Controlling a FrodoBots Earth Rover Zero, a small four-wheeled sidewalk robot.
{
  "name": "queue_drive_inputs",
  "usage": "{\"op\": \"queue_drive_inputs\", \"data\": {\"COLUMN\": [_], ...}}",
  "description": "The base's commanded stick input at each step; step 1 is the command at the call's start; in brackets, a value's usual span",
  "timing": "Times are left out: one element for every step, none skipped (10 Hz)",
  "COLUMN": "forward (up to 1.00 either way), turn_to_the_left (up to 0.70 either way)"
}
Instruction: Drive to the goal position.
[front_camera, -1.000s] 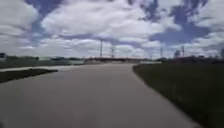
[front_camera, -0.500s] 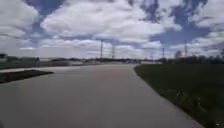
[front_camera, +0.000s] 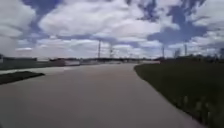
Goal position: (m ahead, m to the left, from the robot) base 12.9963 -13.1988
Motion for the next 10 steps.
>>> {"op": "queue_drive_inputs", "data": {"forward": [1.00, 1.00, 1.00, 1.00, 1.00, 1.00, 1.00, 1.00, 1.00, 1.00], "turn_to_the_left": [0.00, 0.00, 0.00, -0.06, -0.25, -0.22, -0.05, 0.00, 0.00, 0.00]}}
